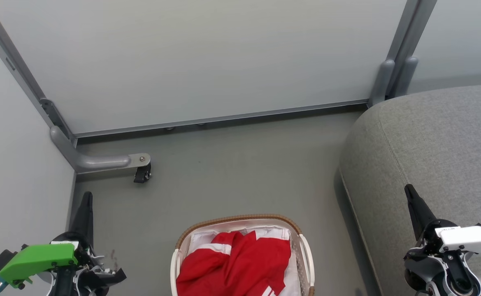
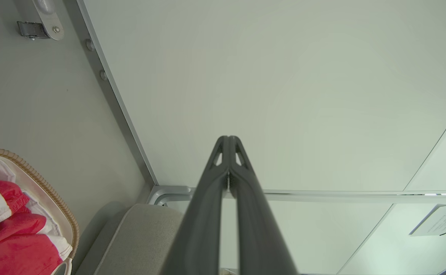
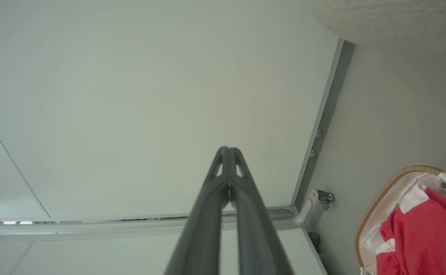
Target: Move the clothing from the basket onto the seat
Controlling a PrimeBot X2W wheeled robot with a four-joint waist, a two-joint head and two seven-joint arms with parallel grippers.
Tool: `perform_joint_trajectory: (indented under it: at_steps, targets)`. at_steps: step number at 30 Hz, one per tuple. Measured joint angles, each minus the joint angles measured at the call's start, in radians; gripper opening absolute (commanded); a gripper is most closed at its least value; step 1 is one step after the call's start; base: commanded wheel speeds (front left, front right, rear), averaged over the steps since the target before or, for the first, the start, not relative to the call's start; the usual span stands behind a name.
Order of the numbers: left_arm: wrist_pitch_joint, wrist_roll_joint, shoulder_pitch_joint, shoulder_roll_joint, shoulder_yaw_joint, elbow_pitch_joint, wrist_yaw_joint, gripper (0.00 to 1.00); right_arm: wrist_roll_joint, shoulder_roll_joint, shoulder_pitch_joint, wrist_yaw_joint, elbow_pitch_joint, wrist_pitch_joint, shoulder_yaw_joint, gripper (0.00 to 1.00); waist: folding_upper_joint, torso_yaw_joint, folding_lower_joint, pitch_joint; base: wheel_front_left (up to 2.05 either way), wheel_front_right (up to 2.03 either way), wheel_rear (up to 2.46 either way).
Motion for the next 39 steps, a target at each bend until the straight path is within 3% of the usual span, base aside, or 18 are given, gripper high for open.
perform_joint_trajectory:
  at_steps: [6,7,18,28,39]
  targets:
    - [0.0,0.0,0.0,0.0,0.0,0.0,0.0,0.0,0.0,0.0,0.0,0.0,0.0,0.0,0.0,0.0,0.0,0.0,0.0,0.0,0.0,0.0,0.0]
    - [0.0,0.0,0.001,0.0,0.0,0.003,0.0,1.0,0.0,0.001,0.002,0.0,0.003,0.0,0.0,1.0,0.0,0.0,0.0,0.0,0.0,0.0,0.0]
    - [-0.025,0.0,0.054,-0.012,-0.036,0.055,0.001,1.0,-0.006,0.022,0.051,-0.001,0.056,-0.023,0.013,1.0,0.0,0.0,0.0,0.001,0.0,0.0,0.0]
    - [-0.072,0.057,0.054,-0.012,-0.08,0.034,0.001,1.0,-0.087,0.021,0.051,-0.001,0.042,-0.07,0.003,1.0,0.0,0.001,0.0,0.002,0.0,0.0,0.0]
    - [-0.117,0.242,0.052,-0.011,-0.104,-0.025,0.001,1.0,-0.346,0.018,0.052,-0.001,-0.06,-0.116,-0.007,1.0,0.0,0.005,0.0,0.005,0.0,0.0,0.0]
